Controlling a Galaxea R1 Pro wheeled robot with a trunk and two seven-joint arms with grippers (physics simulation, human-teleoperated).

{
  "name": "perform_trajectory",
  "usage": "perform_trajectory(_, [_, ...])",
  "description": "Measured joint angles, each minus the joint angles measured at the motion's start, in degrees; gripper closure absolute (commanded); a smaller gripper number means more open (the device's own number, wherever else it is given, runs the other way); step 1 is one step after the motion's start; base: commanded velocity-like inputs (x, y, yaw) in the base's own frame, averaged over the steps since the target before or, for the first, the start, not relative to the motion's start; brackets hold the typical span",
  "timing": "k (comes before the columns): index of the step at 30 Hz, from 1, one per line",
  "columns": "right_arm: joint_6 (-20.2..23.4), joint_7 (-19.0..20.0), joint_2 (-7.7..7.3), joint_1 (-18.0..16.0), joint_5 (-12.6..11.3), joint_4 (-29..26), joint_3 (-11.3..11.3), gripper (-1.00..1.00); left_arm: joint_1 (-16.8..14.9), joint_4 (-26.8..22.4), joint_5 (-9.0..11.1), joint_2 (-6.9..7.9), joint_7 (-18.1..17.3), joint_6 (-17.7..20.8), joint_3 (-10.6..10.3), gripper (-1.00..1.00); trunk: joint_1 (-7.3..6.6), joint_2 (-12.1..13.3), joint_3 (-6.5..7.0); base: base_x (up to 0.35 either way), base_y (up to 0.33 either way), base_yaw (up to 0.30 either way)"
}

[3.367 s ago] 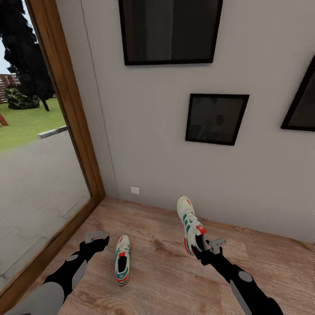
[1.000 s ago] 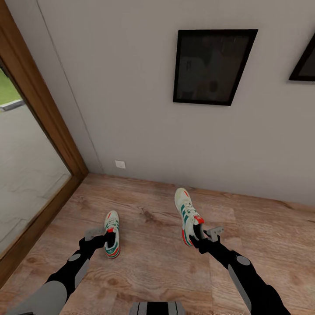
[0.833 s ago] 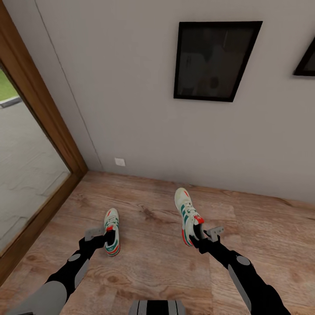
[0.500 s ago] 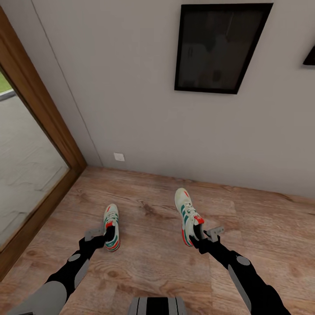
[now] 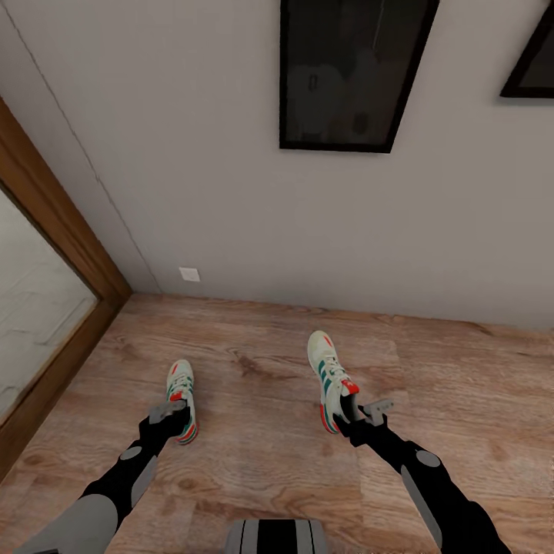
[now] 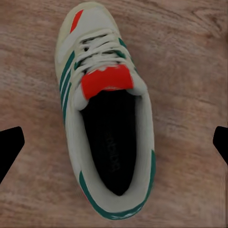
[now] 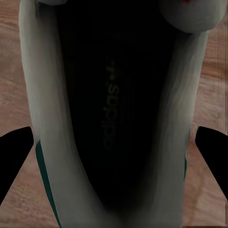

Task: Pick up the two gym shoes and the two sandals from the corridor floor and place them onto the hallstand (shoe rack) in the corridor, making sure they are on the rack and not on the floor. Arrange them so the two gym shoes are next to each other and the two sandals are next to each other.

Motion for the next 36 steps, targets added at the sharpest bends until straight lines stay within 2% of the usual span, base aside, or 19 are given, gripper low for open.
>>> perform_trajectory(4, [0.01,0.00,0.00,-0.01,0.00,-0.04,0.03,1.00,0.06,0.13,0.04,-0.04,0.03,-1.99,0.07,-1.00,0.00,0.00,0.06,0.000,0.000,-0.067])
perform_trajectory(10, [0.01,0.00,0.00,-0.01,0.05,-0.05,0.05,1.00,0.01,0.34,-0.04,-0.31,0.04,-3.80,0.14,-1.00,0.16,-0.08,-1.29,0.000,0.000,-0.012])
perform_trajectory(36, [-0.07,0.00,0.00,-0.01,0.04,0.03,0.06,1.00,0.08,0.08,0.00,-0.35,0.12,-4.92,0.18,-1.00,0.83,-0.43,-9.33,0.000,0.000,0.000])
